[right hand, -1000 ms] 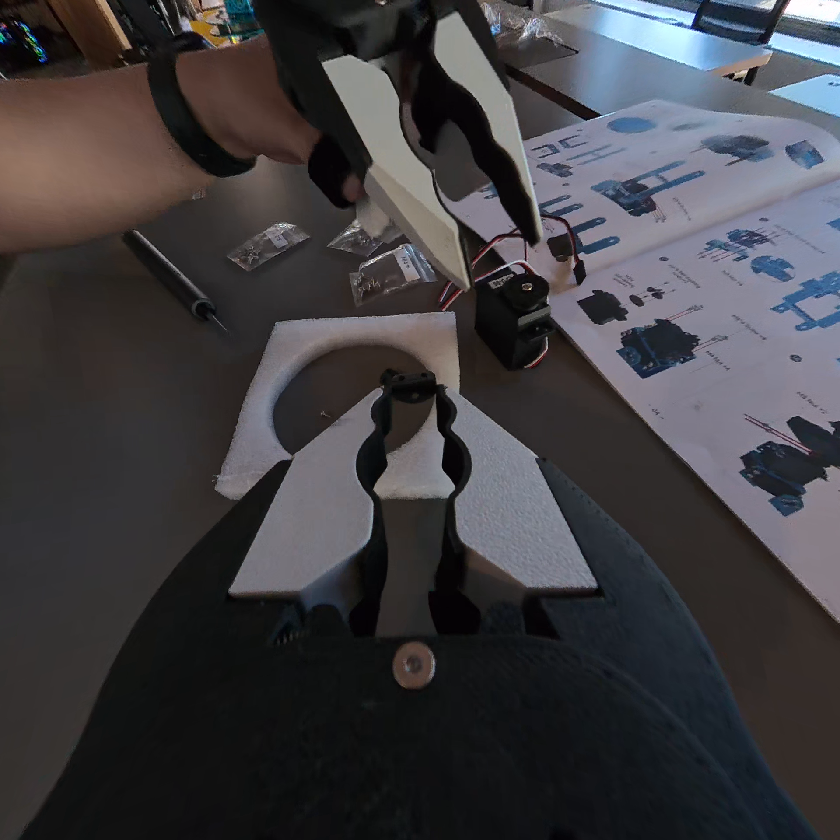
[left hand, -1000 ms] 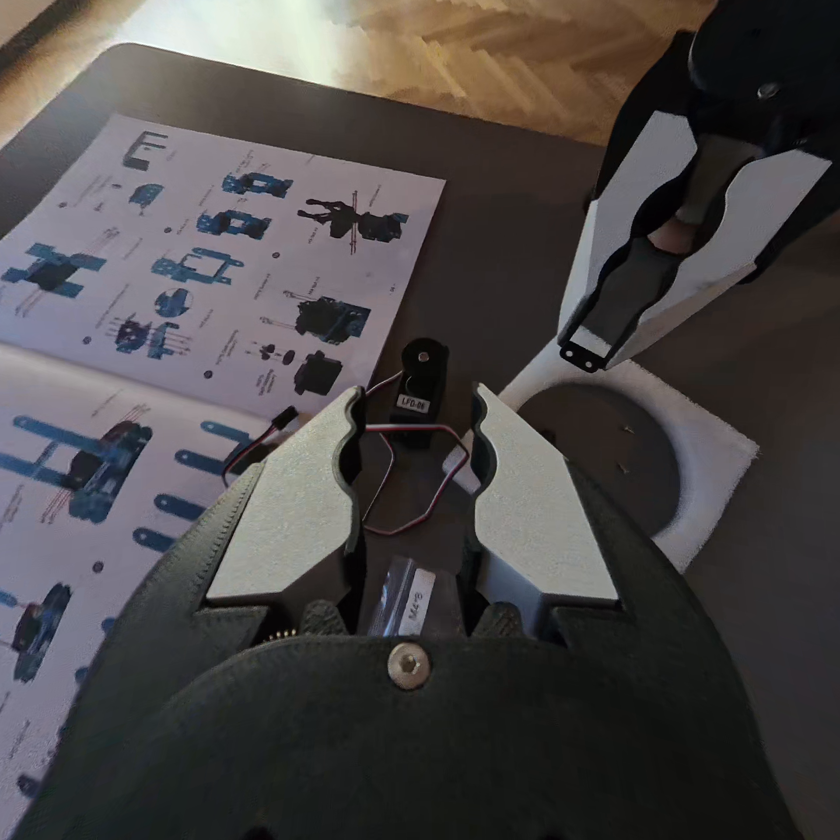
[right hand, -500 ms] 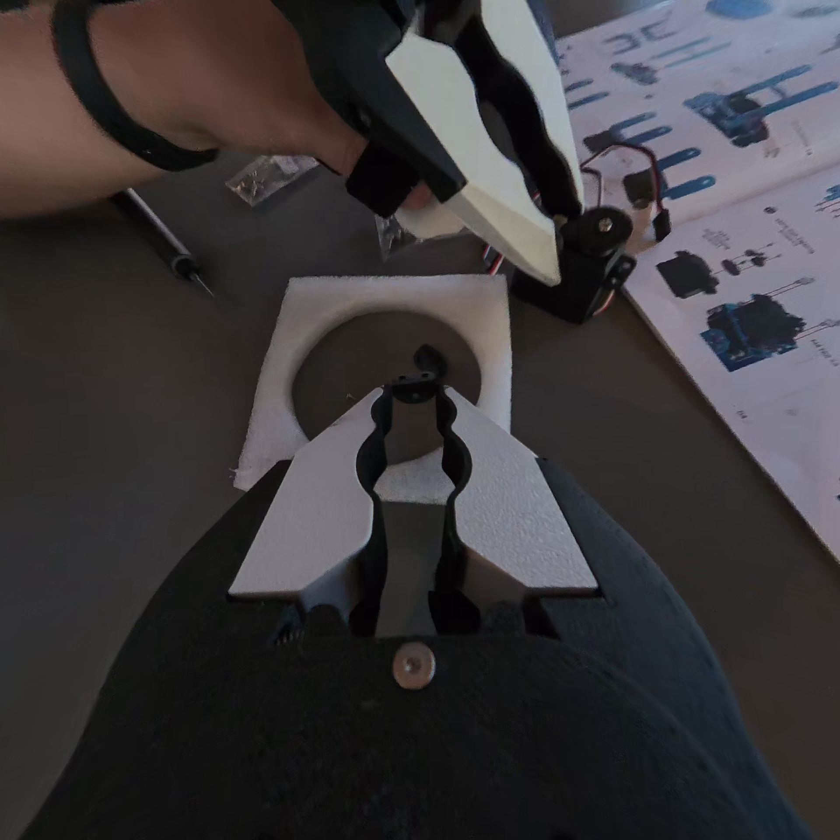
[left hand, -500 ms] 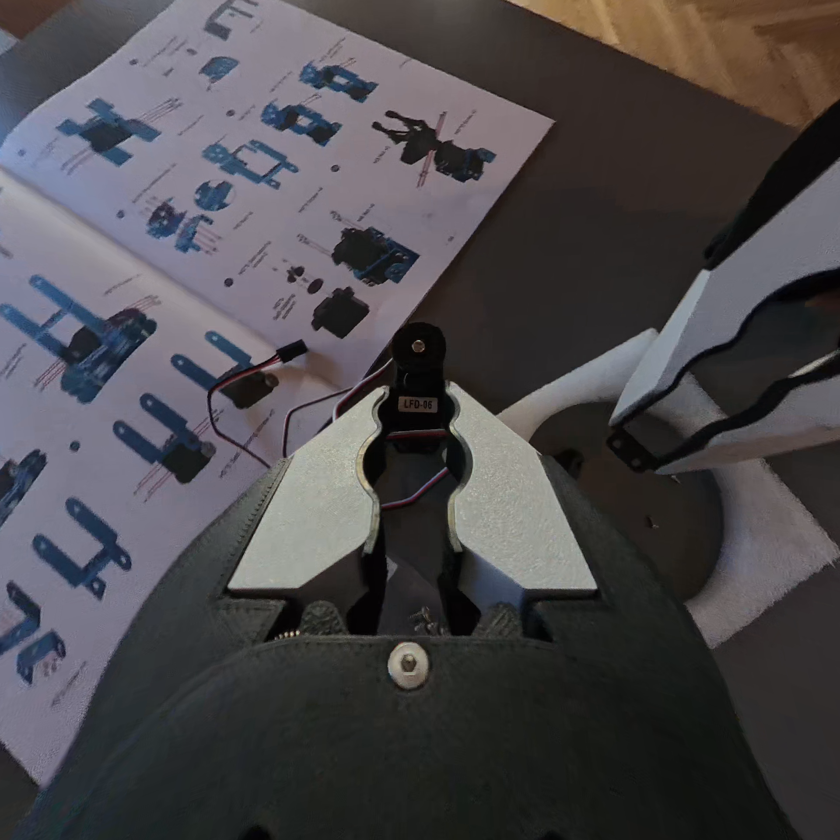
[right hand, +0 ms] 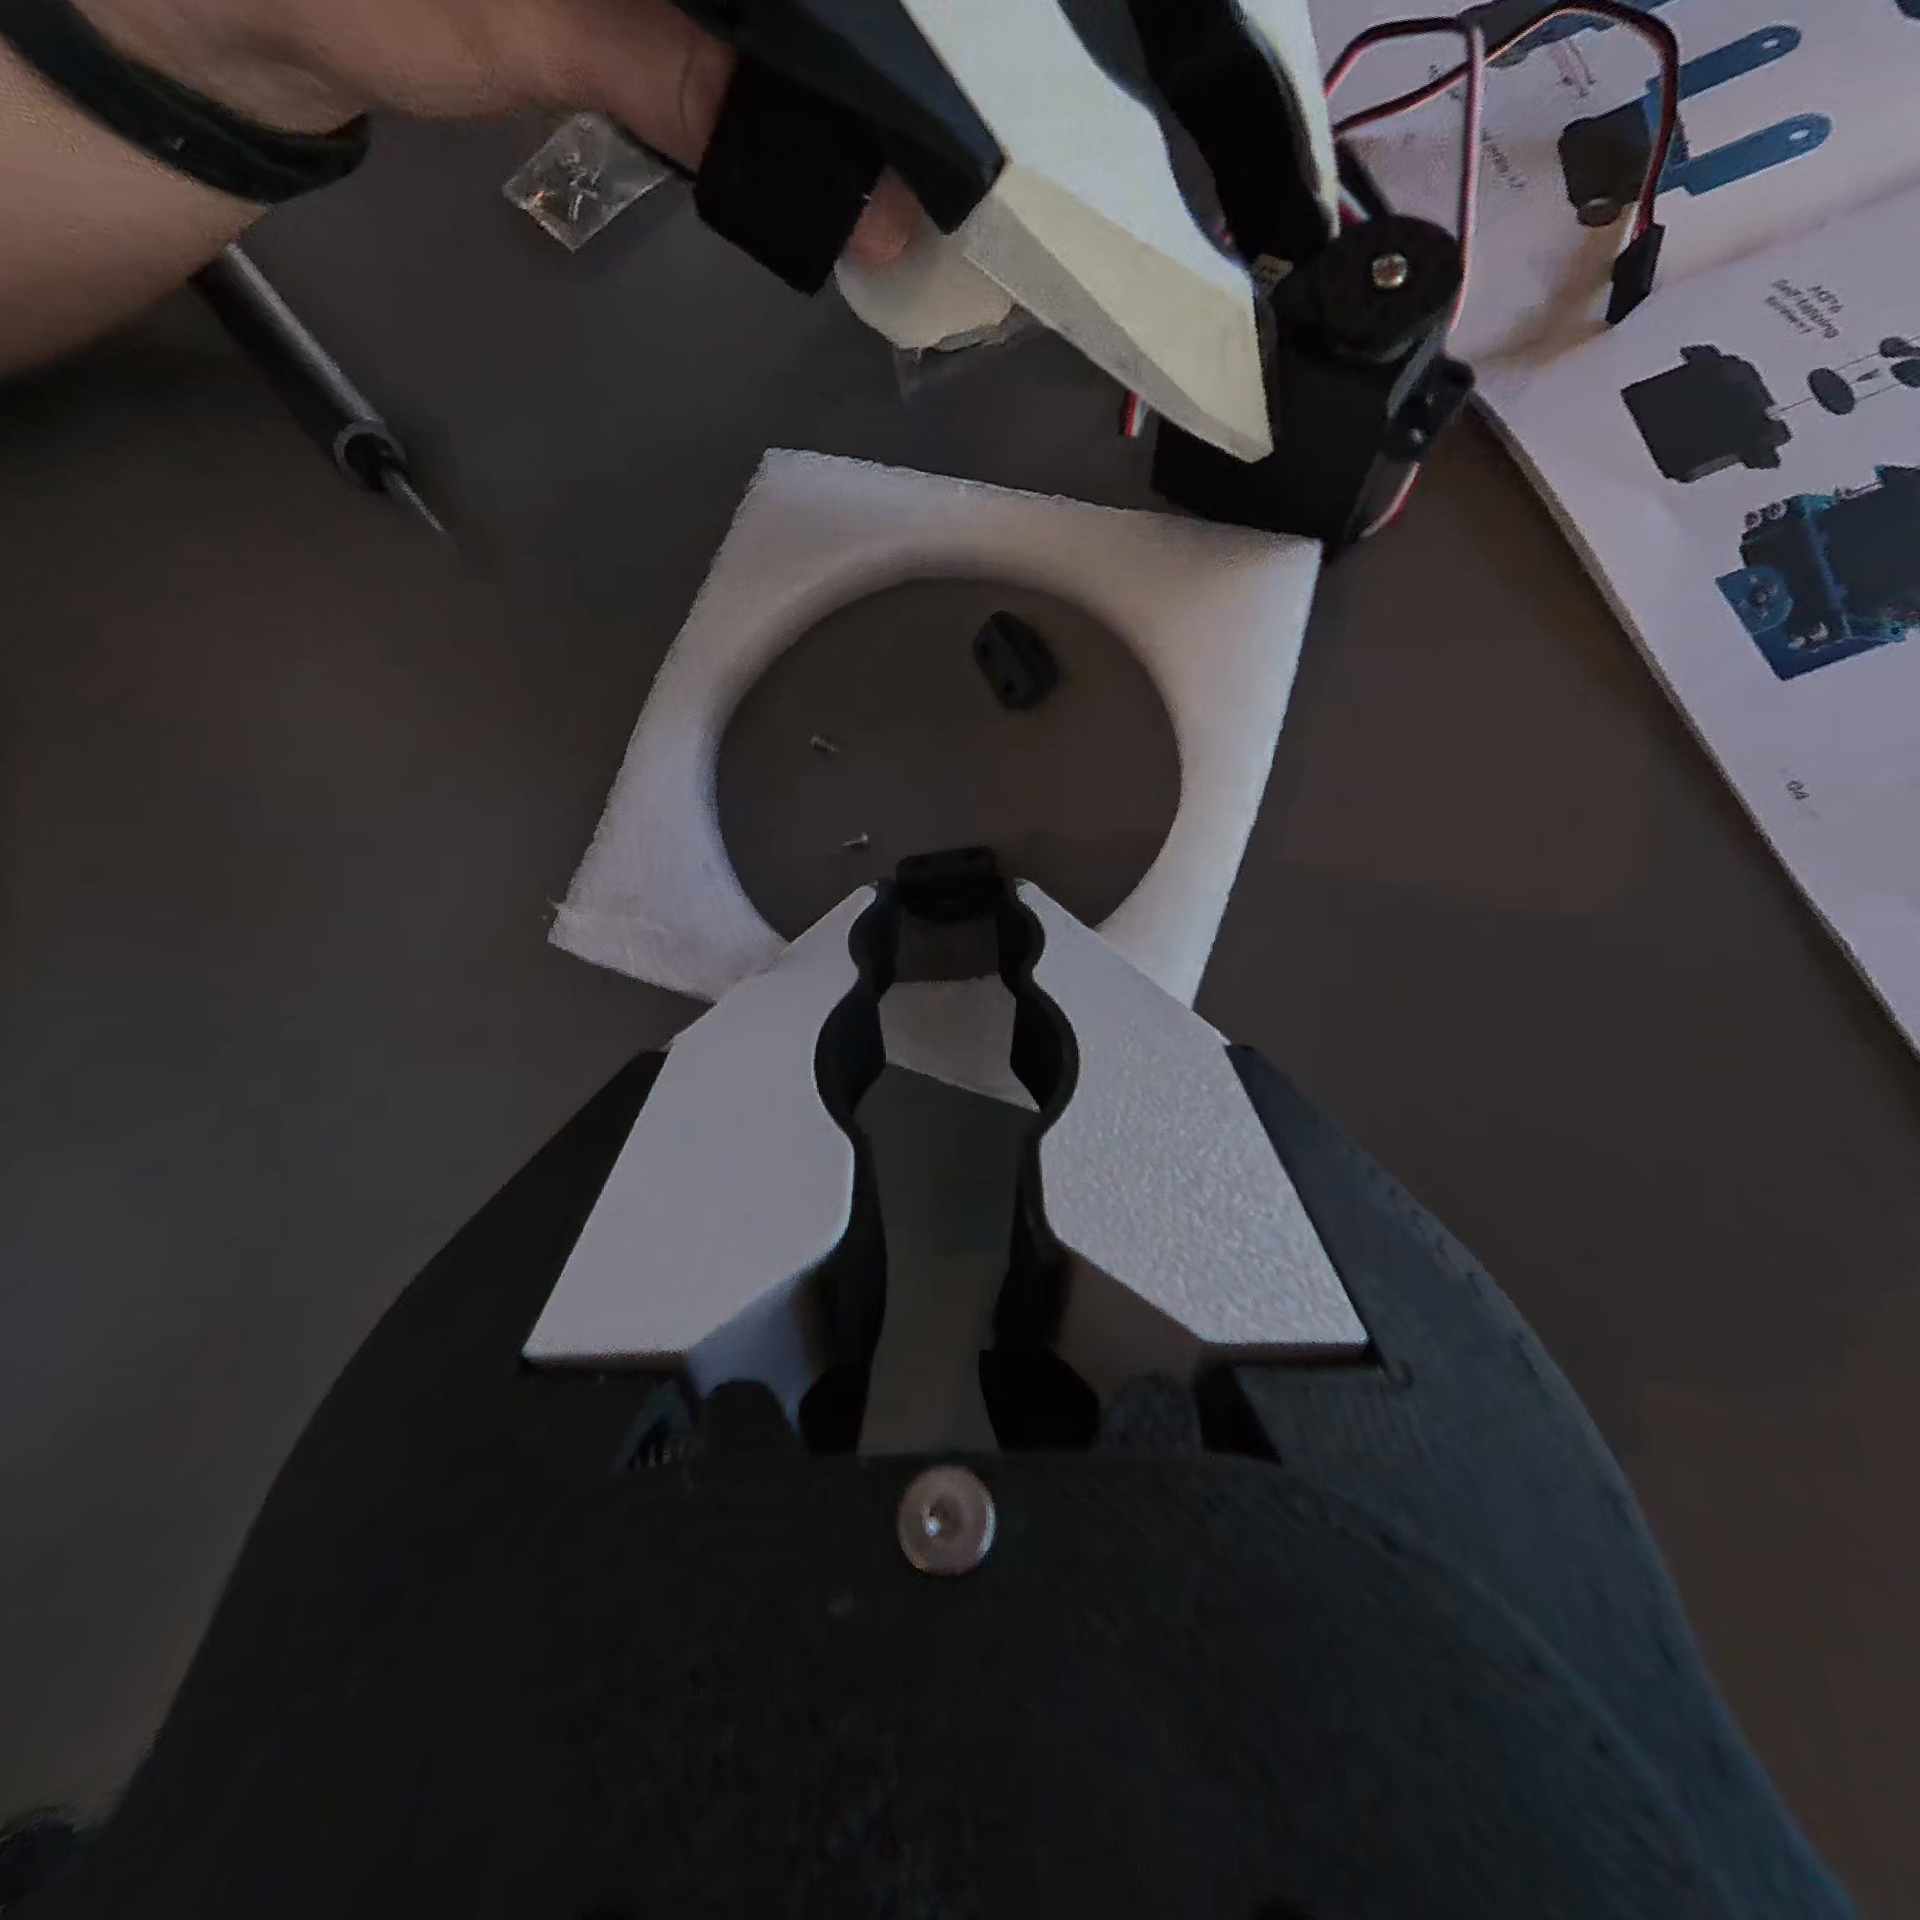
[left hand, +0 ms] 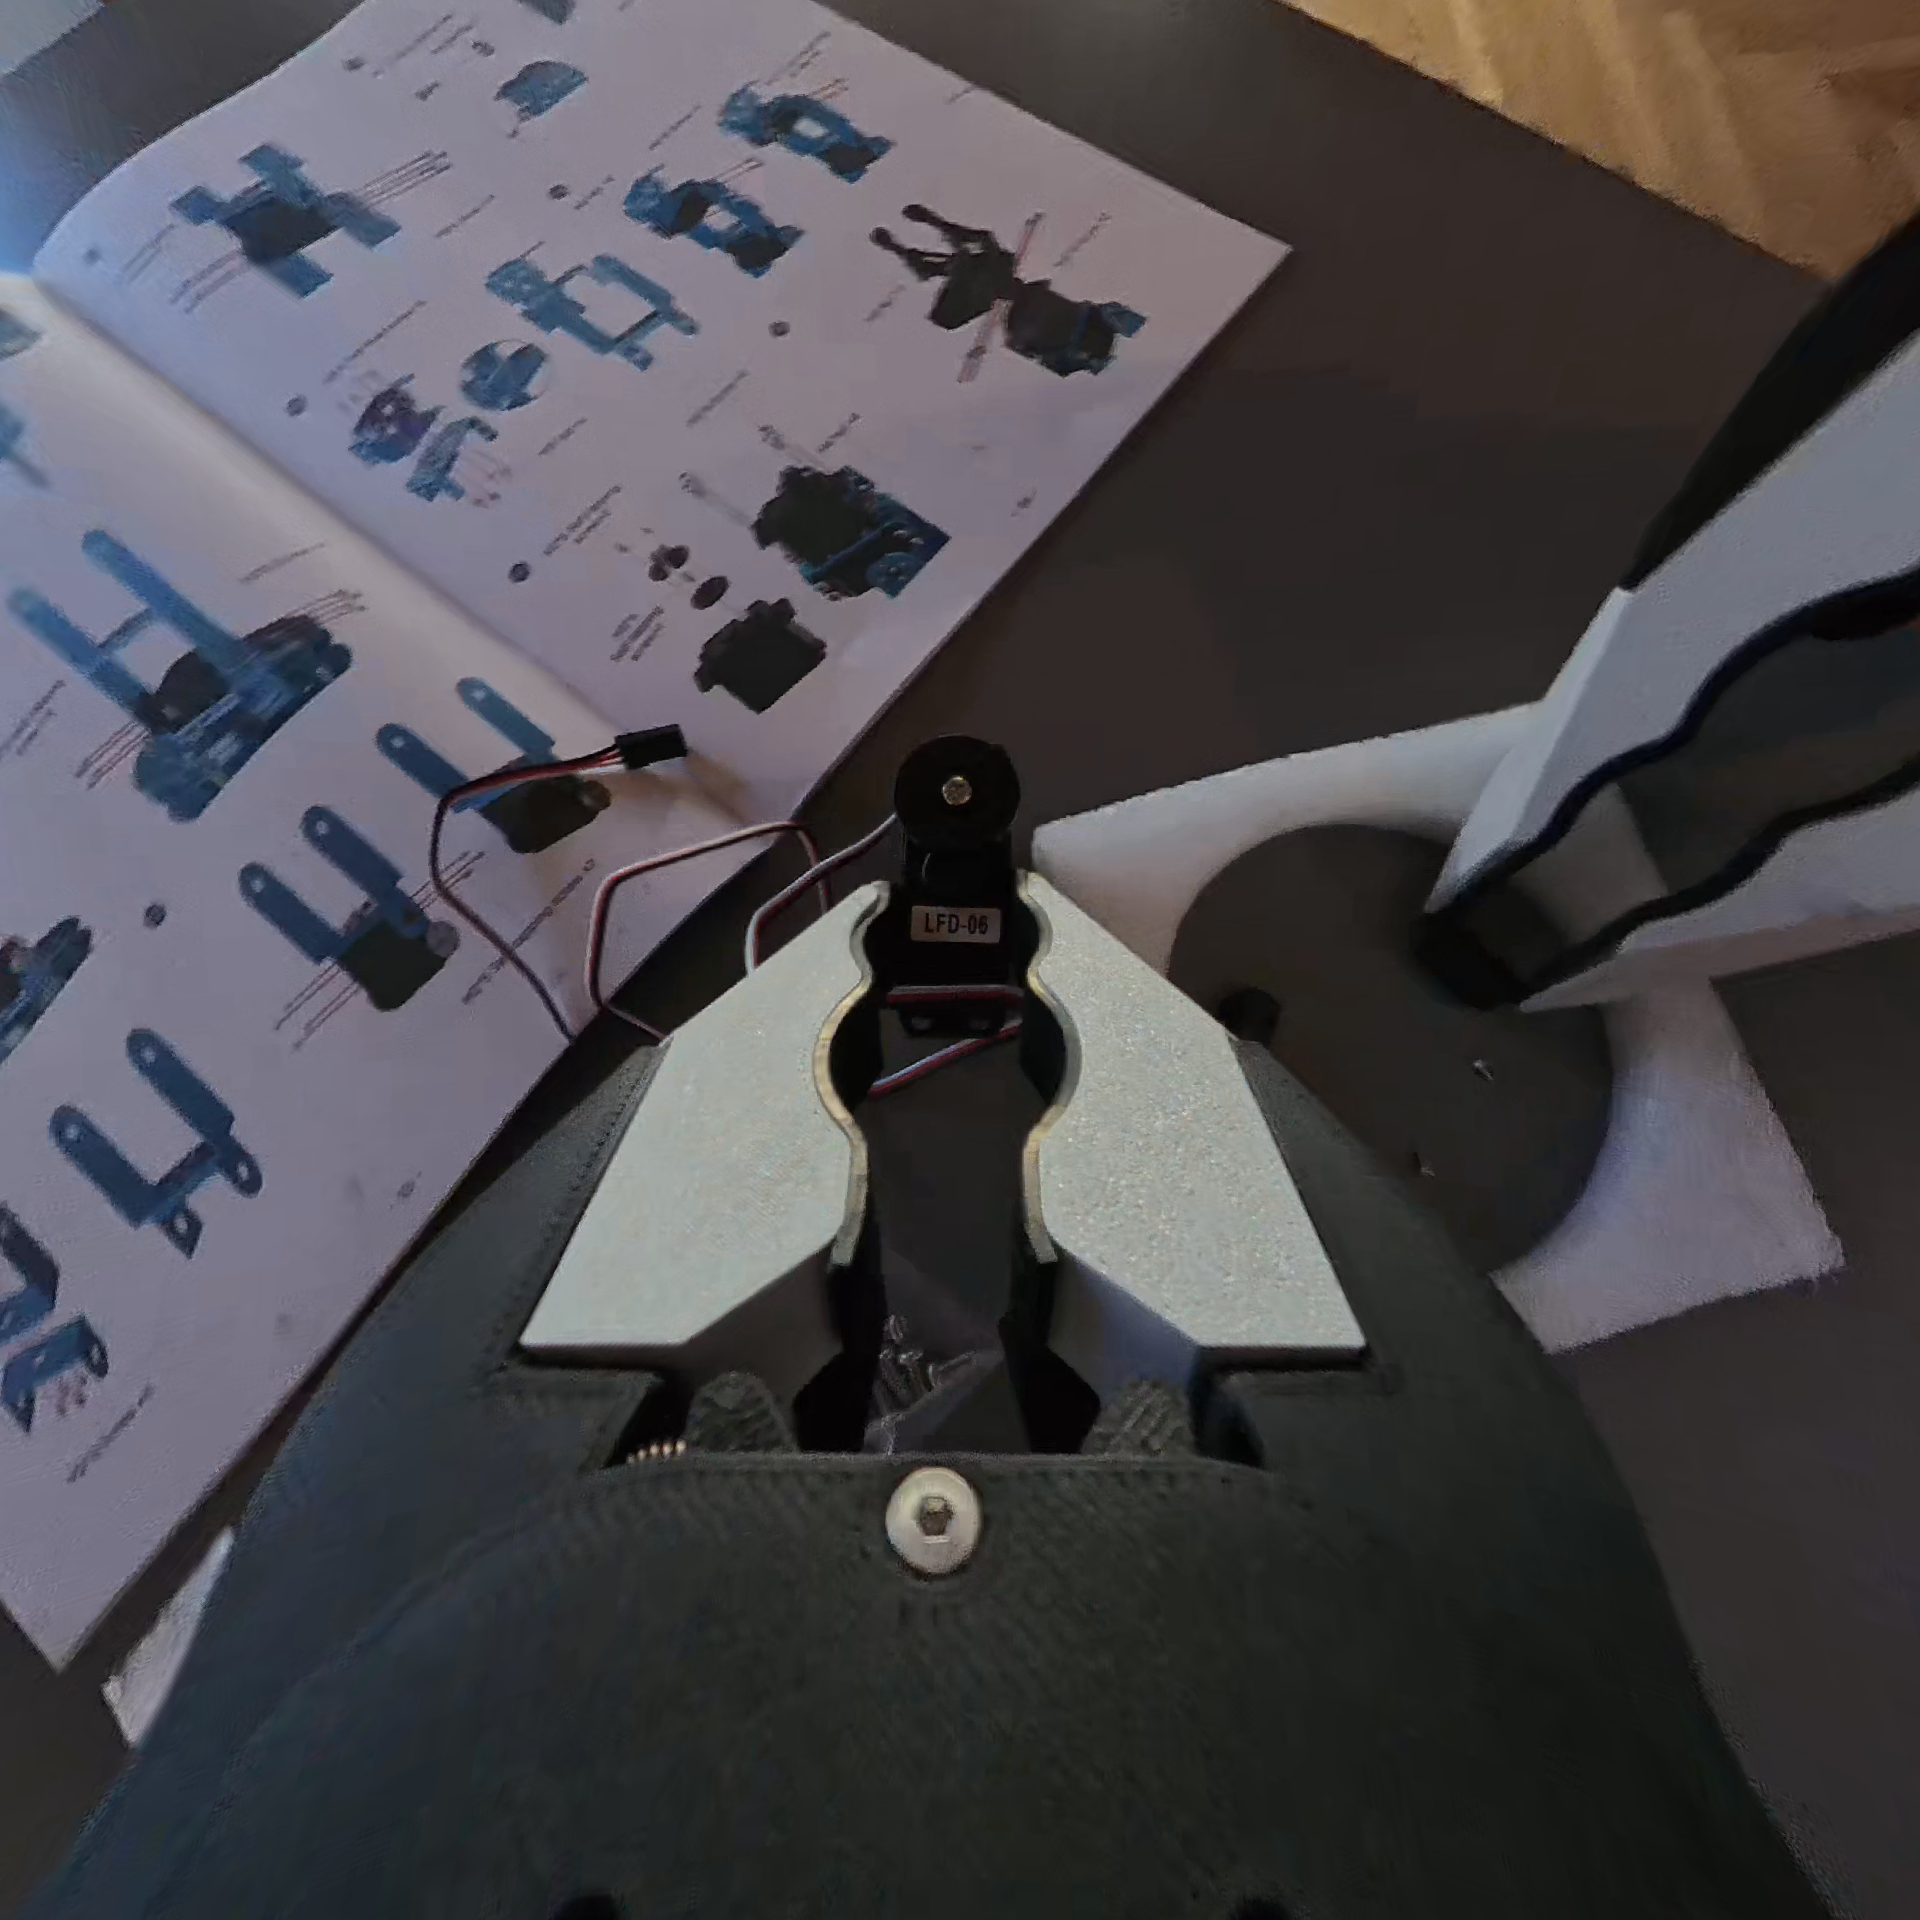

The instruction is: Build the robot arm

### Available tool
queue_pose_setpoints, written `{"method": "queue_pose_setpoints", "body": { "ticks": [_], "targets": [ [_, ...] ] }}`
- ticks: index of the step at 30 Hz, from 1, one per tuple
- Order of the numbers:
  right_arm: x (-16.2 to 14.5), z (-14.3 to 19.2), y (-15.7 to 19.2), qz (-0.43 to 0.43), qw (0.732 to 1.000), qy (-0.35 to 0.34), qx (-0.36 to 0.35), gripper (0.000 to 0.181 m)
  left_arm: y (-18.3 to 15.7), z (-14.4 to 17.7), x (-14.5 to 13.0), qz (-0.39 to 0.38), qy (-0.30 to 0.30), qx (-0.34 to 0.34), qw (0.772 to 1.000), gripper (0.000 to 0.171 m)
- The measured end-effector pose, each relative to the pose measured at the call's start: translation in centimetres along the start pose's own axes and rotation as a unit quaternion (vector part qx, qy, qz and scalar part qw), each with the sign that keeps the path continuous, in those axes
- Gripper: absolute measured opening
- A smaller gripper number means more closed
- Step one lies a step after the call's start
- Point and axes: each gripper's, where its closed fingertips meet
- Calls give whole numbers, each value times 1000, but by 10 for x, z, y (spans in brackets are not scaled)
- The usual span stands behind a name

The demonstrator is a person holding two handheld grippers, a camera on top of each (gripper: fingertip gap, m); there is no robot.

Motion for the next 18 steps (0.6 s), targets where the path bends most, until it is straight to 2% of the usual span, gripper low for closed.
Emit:
{"method": "queue_pose_setpoints", "body": {
  "ticks": [4,10,18],
  "targets": [
    [-3,3,6,-2,1000,1,22,20,-3,1,-1,-83,7,-60,995,19],
    [-7,3,14,4,999,3,49,20,0,0,-3,-150,16,-143,978,20],
    [-3,2,19,-5,997,-15,79,19,-5,4,-4,-227,-15,-172,959,20]
  ]
}}
Point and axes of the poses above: each gripper's, where its closed fingertips meet, z back along the fingers, x out of its top, y = z × x across the jaws, and after that the axes turned 6 degrees about x, right-handed
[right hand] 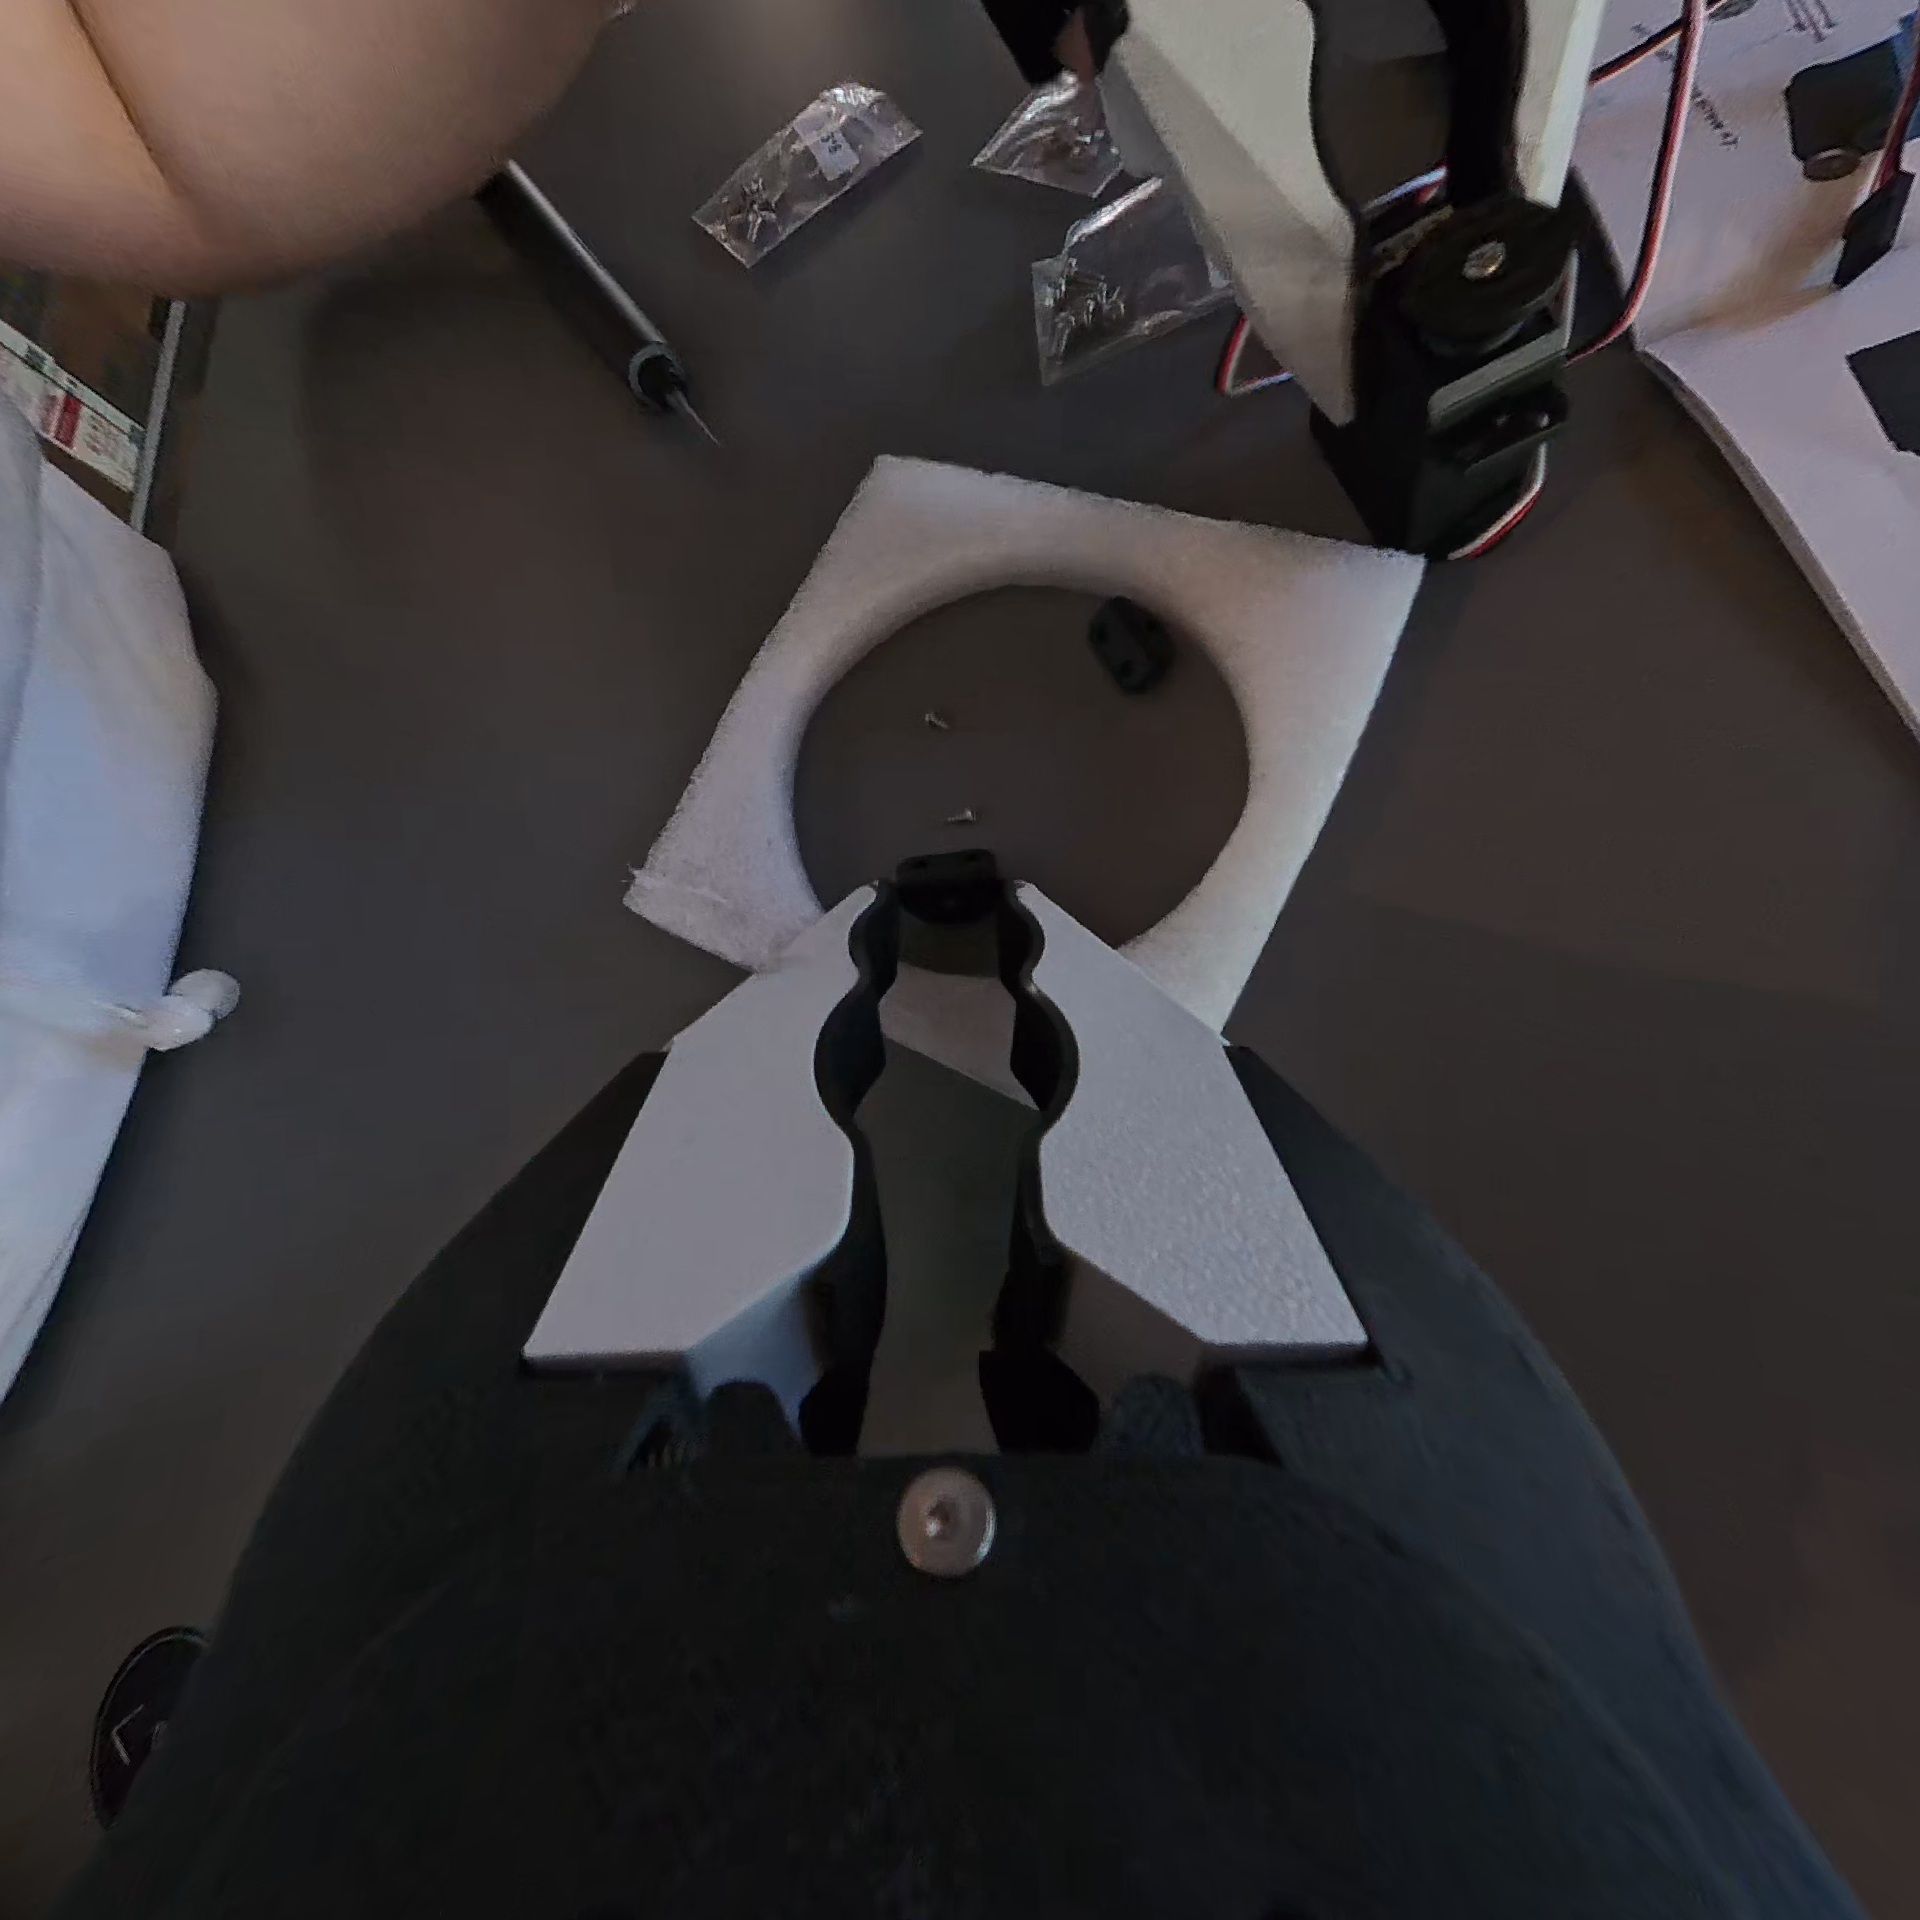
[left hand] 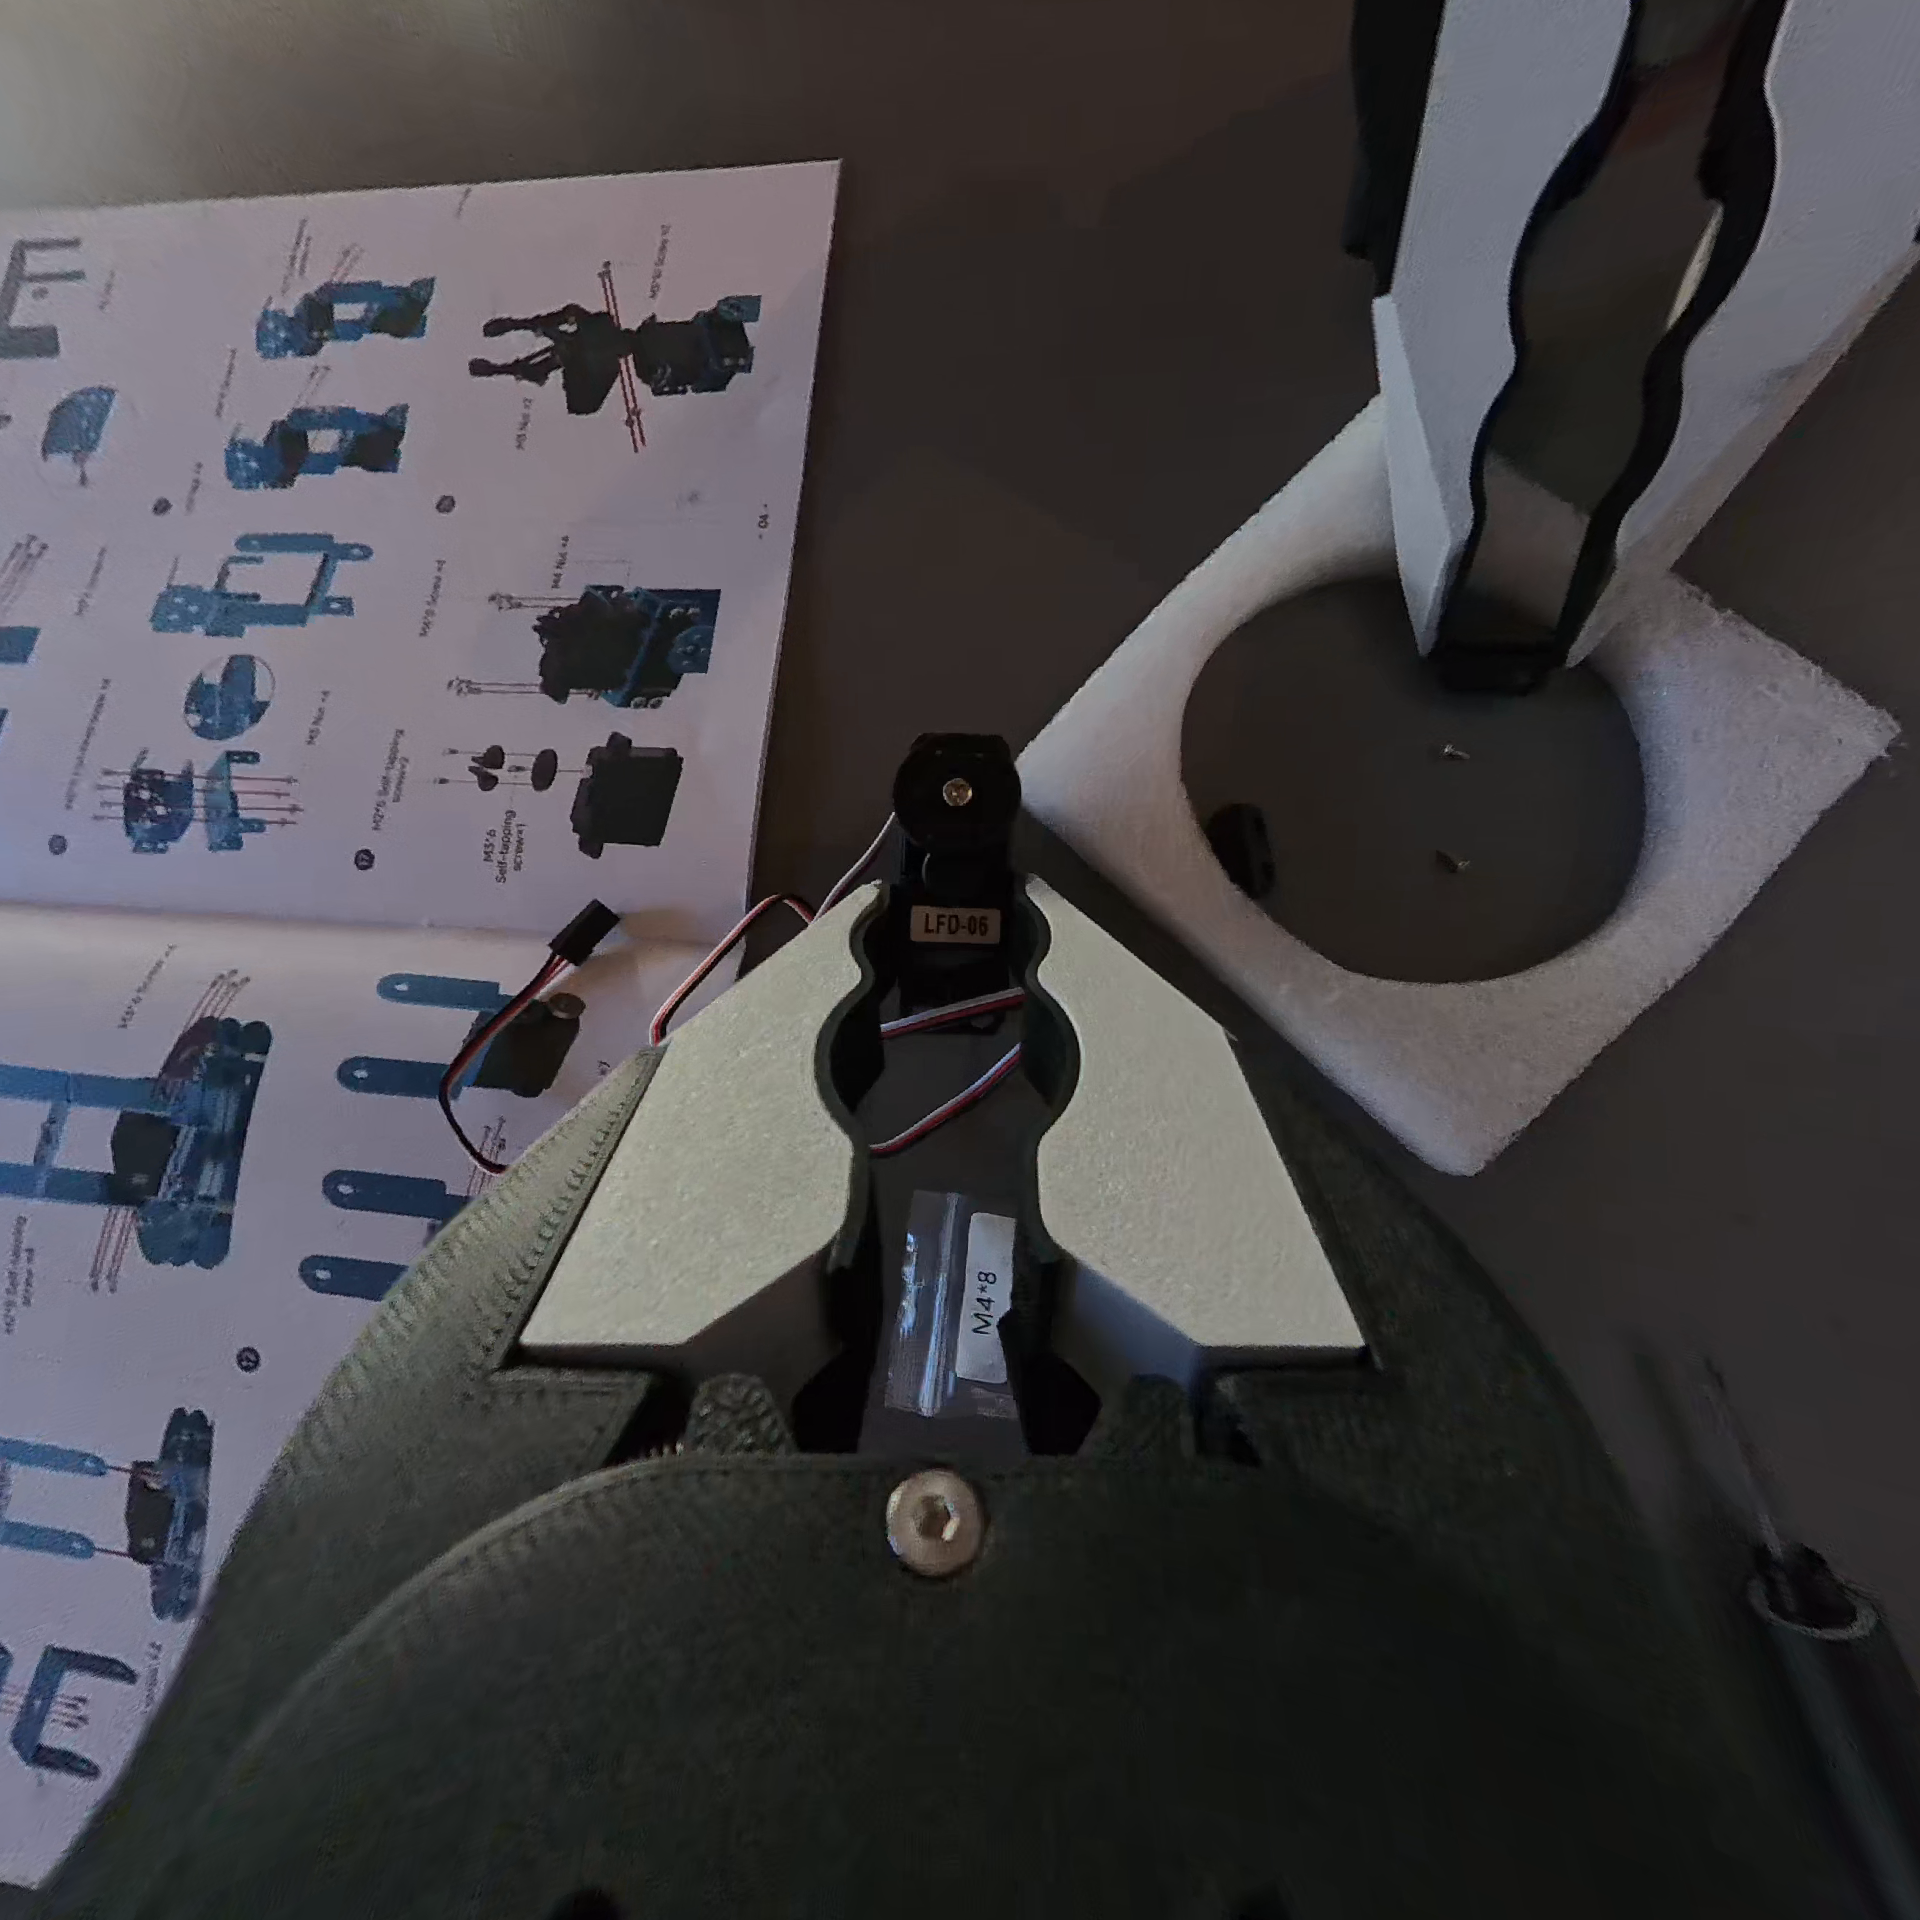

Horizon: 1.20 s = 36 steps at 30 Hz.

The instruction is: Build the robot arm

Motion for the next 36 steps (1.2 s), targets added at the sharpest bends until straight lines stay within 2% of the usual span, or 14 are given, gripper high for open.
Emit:
{"method": "queue_pose_setpoints", "body": {
  "ticks": [6,10,13,15,26,29,36],
  "targets": [
    [9,1,-4,-7,999,-35,5,19,-2,1,-1,-8,-13,-4,1000,20],
    [14,3,-6,-11,998,-56,8,19,1,-2,-10,1,9,-2,1000,23],
    [18,5,-4,-14,997,-70,17,19,-1,-2,-10,8,4,-15,1000,25],
    [19,6,-5,-16,997,-73,16,19,-1,0,-9,11,-4,-27,1000,20],
    [20,4,-1,-8,997,-68,17,19,-5,4,-12,-1,-35,-59,998,21],
    [20,4,-2,-8,997,-71,16,19,-3,7,-11,6,-37,-55,998,32],
    [26,8,-3,5,996,-84,2,19,0,30,2,53,-65,-78,993,34]
  ]
}}
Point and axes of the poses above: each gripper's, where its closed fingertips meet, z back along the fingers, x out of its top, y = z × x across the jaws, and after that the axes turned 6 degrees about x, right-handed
